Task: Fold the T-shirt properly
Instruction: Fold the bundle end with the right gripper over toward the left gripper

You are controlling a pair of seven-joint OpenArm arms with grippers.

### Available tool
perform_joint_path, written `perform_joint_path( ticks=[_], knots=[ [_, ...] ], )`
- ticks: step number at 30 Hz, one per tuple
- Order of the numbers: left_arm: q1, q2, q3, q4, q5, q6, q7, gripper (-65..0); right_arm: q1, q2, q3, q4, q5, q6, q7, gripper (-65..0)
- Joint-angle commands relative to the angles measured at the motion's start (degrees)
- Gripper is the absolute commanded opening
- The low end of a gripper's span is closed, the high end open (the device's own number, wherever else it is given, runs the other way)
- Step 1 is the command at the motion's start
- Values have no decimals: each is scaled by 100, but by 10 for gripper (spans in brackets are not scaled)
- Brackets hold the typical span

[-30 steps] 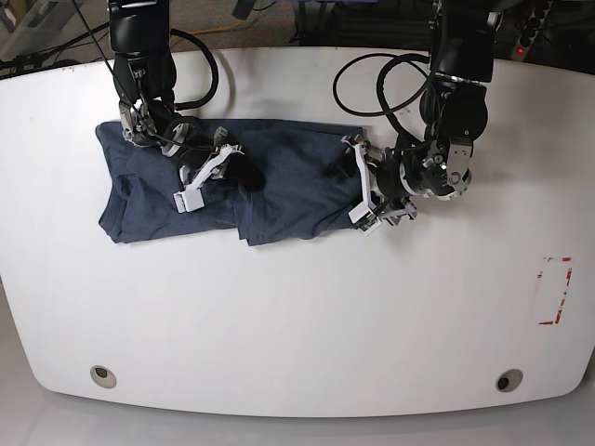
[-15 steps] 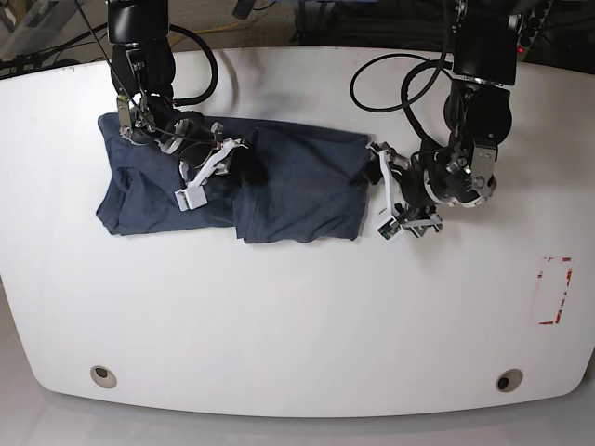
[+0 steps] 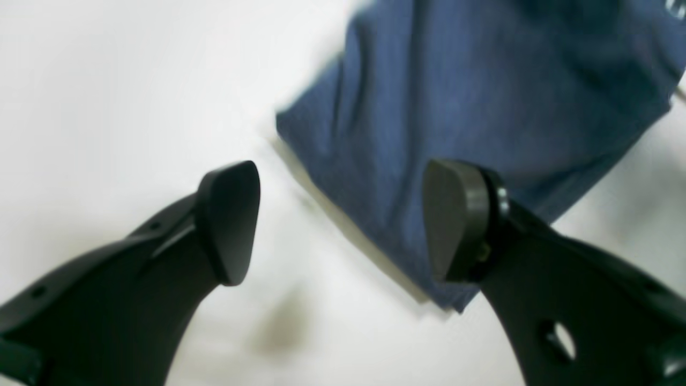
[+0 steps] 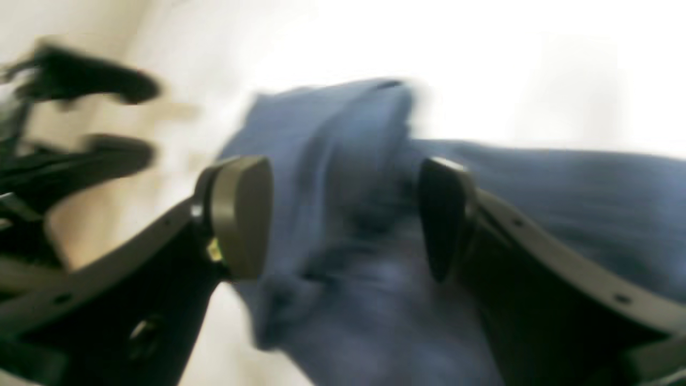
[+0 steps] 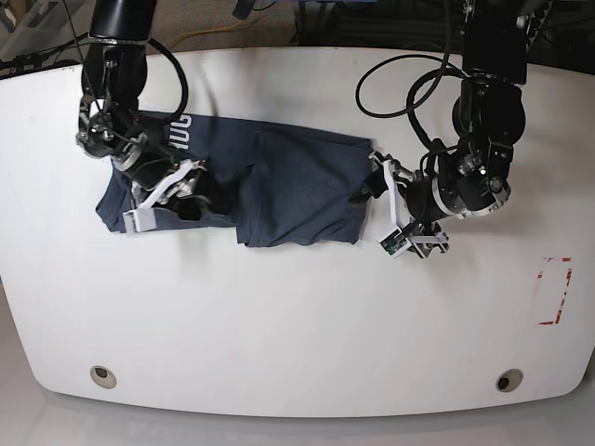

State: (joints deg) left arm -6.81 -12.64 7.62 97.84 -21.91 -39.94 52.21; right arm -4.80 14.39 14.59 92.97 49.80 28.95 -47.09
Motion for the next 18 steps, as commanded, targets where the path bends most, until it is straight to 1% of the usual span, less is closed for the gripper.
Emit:
perform_joint_path(
  ticks=[1,3,5,7,10,16,18],
  knots=[
    [-115,64,8,93,-46,-6,-117,-215,80,60,497,105,150,98,-25,-227],
    [-132,258,87,-66,33,-6,-135,-215,115,77,998,79,141,107,-262,-227],
    [-150,372,122,-206,218,-6,-135,-215,124,86,1297,-97,132,116,-377,-227],
    [-255,513,219,-417,516,-6,-144,-215,212,253,1684,-378,141,116,-491,-225],
    [-291,636,386,-707,780,-6,-161,-215,317,429,1956,-835,141,125,-658,-225],
    [-238,645,676,-1147,894,-6,-653,-217,317,737,2422,-1547,114,125,-658,-225],
    [-168,645,711,-1261,886,-6,-715,-217,317,851,2475,-1714,106,125,-649,-224]
  ],
)
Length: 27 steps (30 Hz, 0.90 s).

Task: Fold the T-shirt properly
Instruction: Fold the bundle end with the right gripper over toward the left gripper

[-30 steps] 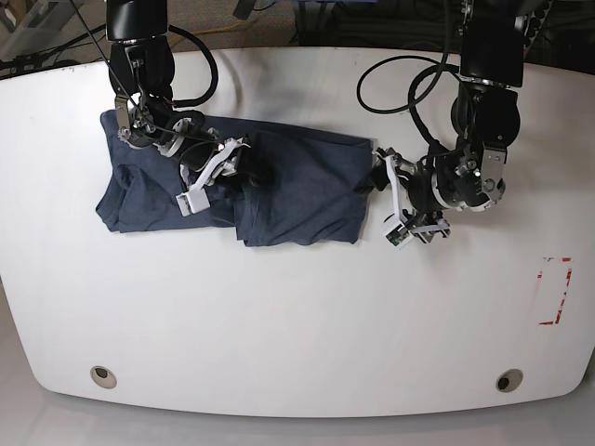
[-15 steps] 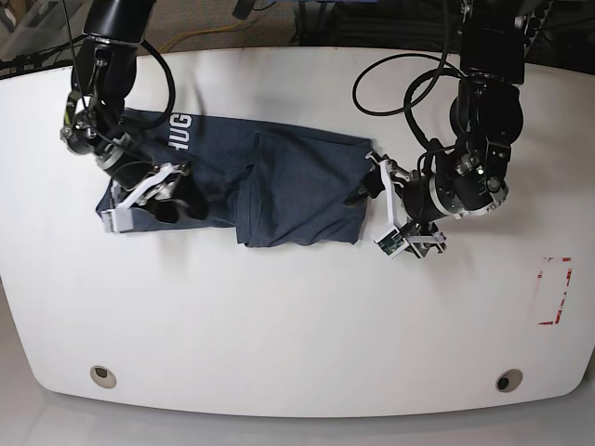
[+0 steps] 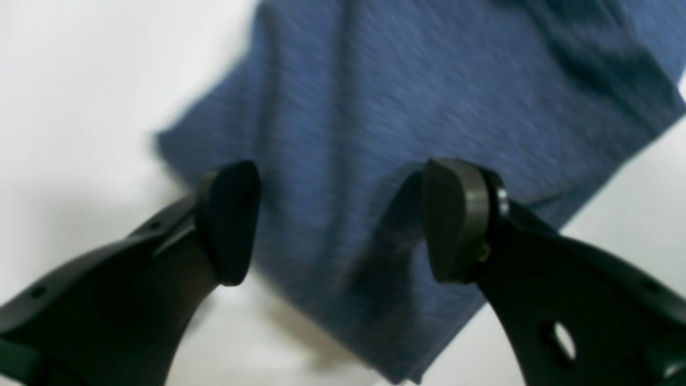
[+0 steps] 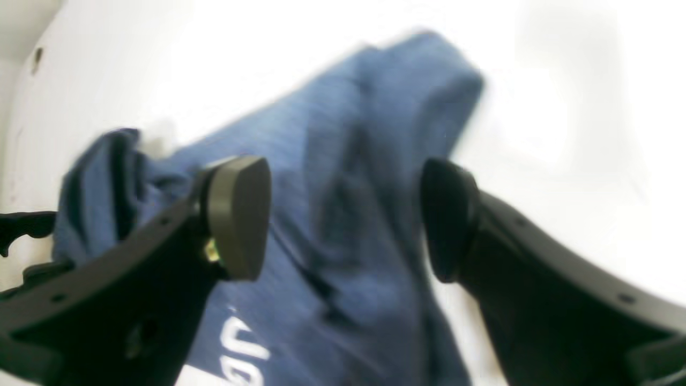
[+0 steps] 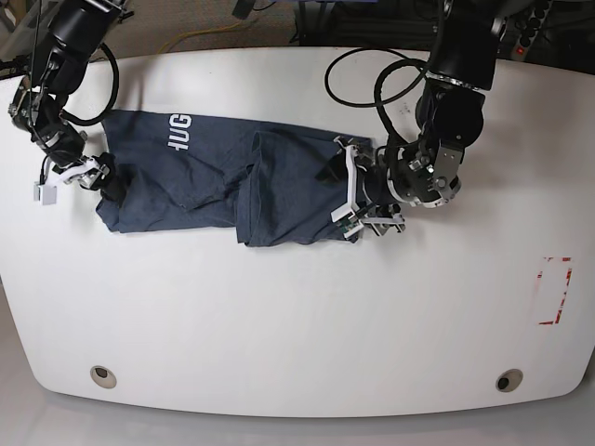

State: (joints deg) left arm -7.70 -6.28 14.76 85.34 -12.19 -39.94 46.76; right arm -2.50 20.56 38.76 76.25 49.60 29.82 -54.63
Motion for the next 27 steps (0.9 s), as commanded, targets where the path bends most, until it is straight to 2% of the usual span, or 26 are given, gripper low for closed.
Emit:
perform_joint_path(
  ticks=[1,6,9,12,14,18,22,24,27],
  knots=[
    [-60,9,-13,-90,-87,-6,-180,-217,88,314,67,-227,125,46,122,-211],
    [-34,-9,-21,-257,-87,-6,-180,-217,61,437,40,-763,125,46,351,-87],
    [-34,-18,-30,-213,-87,-6,-180,-217,44,401,31,-798,134,143,333,-86],
    [-34,-53,-30,-222,-69,-6,-180,-217,44,138,-39,-790,134,389,131,-97],
    [-43,-185,-30,-231,-78,-6,-180,-217,44,6,-83,-772,143,442,17,-97],
    [-60,-317,-21,-240,-87,-6,-180,-217,44,-486,-101,-253,134,424,-220,-97],
    [-60,-422,-21,-248,-78,-6,-180,-217,-9,-847,-101,177,134,398,-299,-97],
    [-60,-466,-13,-248,-87,-6,-180,-217,0,-926,-109,195,134,398,-299,-125],
    [-52,-475,-21,-248,-87,-6,-180,-217,17,-944,-109,195,125,398,-291,-276]
  ],
)
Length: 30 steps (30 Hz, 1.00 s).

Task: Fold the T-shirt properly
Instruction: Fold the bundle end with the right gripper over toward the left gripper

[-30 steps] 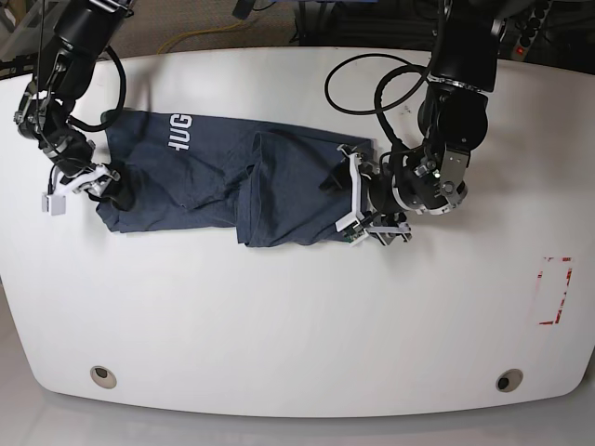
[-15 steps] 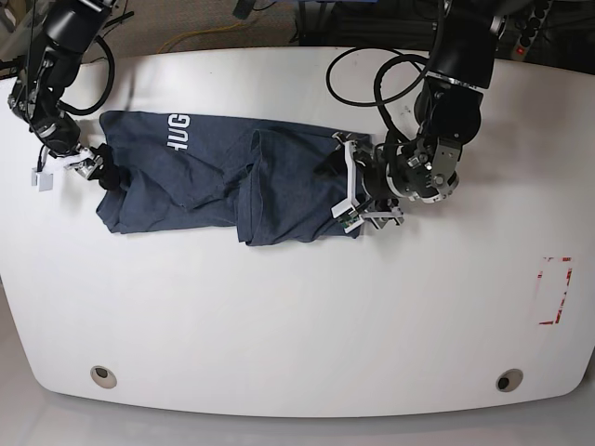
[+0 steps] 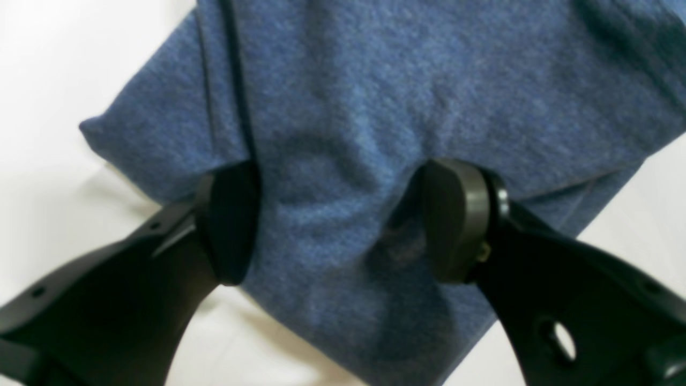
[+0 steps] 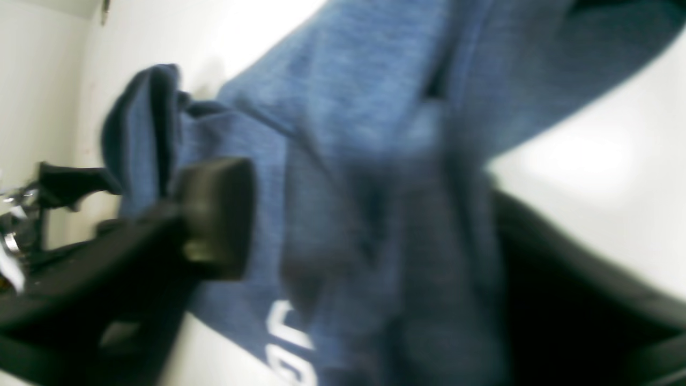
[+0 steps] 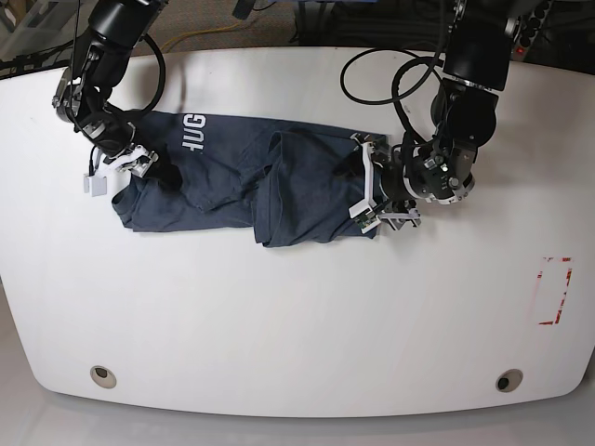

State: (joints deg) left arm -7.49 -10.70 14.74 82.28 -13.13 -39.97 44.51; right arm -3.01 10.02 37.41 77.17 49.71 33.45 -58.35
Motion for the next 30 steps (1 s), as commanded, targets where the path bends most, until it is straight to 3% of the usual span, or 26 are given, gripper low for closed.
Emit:
perform_joint_path(
  ticks=[1,5,15,24,30],
  knots=[
    [-65,-42,-19,58,25,-3,46,-217,129,119,26,103,97,35,81,-371],
    [-56,-42,-28,58,33,-3,46,-217,182,136,26,130,-352,70,81,-650],
    [-38,11,-28,58,7,-3,46,-217,-82,119,0,1475,-677,88,-148,-650],
    [41,151,-28,40,42,-3,46,-217,-108,48,-809,2872,-615,88,-614,-650],
    [146,169,-28,40,42,-3,46,-217,59,-66,-1029,3286,352,53,-737,-650]
  ],
)
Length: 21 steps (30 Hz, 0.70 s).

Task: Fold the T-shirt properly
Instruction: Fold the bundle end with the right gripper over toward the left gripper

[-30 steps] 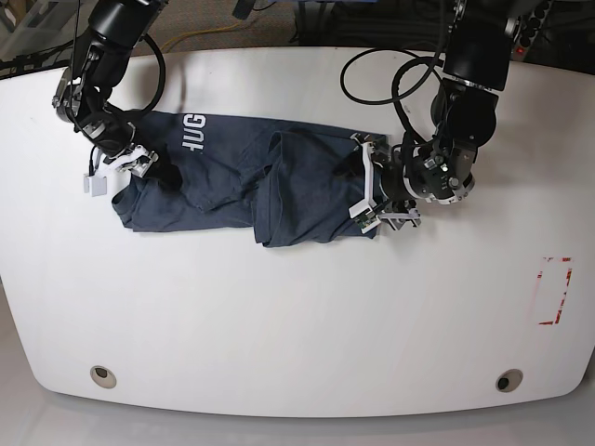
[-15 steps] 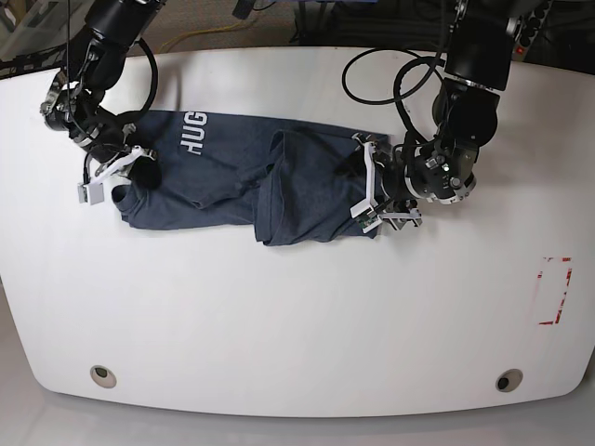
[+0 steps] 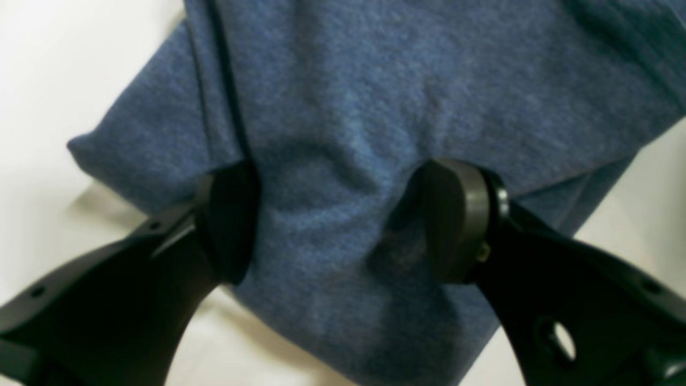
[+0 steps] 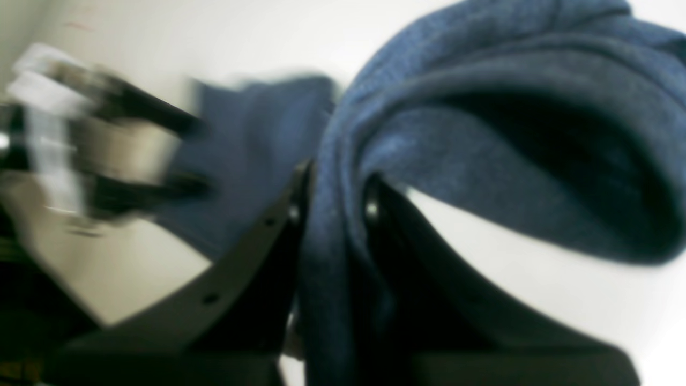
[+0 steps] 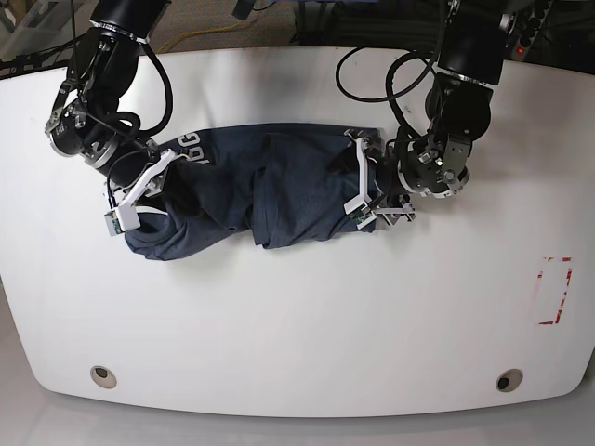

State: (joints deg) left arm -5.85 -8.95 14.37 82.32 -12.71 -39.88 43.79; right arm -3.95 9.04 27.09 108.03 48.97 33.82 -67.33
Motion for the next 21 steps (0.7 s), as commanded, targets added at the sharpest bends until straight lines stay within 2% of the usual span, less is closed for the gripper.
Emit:
perform_joint_path(
  ticks=[1,5,10,19,21],
  knots=[
    [-9,-6,9,36,1,-12,118,-217,206,32,-76,199,637,15,100,-650],
    [53,-6,35,-26,1,-12,118,-217,258,-11,-507,217,927,51,82,-650],
    [62,-6,18,-158,-8,-12,118,-217,452,-407,-1034,182,795,51,82,-650],
    [70,-6,9,-175,-17,-12,118,-217,733,-926,-1878,-152,83,112,241,-650],
    [70,-6,9,-166,-26,-12,118,-217,733,-926,-2125,-302,-163,103,355,-591]
  ],
)
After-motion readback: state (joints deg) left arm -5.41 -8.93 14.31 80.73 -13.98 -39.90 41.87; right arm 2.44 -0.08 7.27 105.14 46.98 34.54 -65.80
